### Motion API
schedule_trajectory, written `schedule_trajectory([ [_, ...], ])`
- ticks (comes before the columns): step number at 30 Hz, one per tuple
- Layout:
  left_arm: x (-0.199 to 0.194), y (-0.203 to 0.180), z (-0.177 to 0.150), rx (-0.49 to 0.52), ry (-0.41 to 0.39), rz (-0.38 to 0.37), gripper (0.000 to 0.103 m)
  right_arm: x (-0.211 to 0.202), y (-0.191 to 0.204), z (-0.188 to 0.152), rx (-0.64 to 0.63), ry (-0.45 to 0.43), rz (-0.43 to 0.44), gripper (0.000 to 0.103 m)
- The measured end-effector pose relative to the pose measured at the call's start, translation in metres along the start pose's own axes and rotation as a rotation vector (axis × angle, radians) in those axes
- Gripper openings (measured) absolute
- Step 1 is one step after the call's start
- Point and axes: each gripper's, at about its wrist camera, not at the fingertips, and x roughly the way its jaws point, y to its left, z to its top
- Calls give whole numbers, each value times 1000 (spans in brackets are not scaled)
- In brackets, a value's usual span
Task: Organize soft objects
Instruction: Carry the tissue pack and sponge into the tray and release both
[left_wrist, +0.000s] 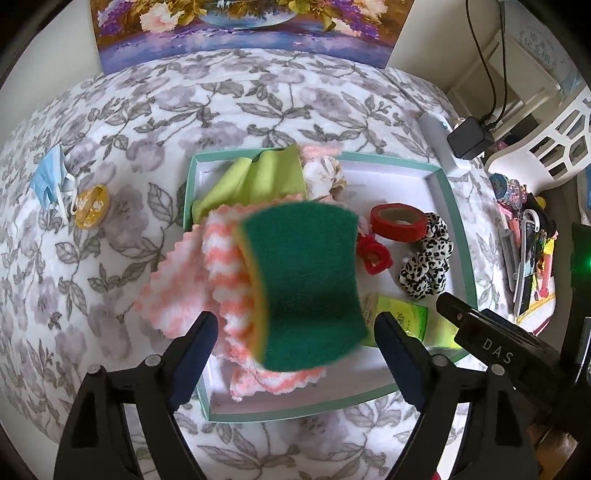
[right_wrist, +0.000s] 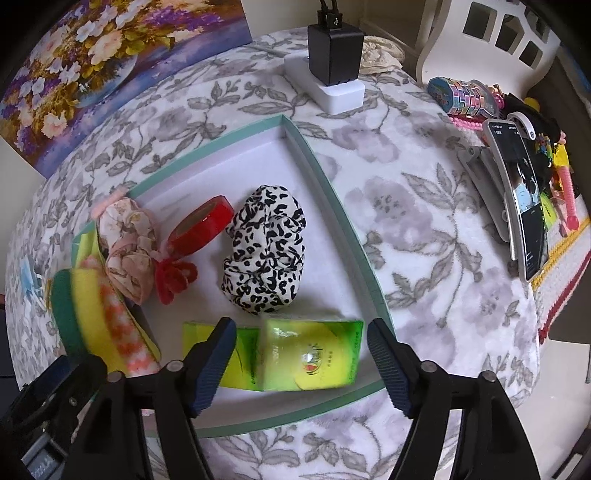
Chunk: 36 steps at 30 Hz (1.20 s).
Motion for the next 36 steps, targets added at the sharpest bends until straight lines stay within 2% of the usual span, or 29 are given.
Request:
schedule_trajectory([
  [5,-3,1,1,5,-19,6,88,0,-1,0,5,-3,-2,77],
  [11,-8,12,4,-36,-50,45,88,1,3,-2,-8,0,-5,79],
  [19,-11,34,7,-120,-75,83,88,0,5,-1,-19,-8,-21,97],
  [22,-13,42,9,-162,-87,82,88,-1,3,0,-11,-17,-27,99],
  [36,-16,63,12,-222,-110,136,88,-16,6,1,-9,-69,-15,100],
])
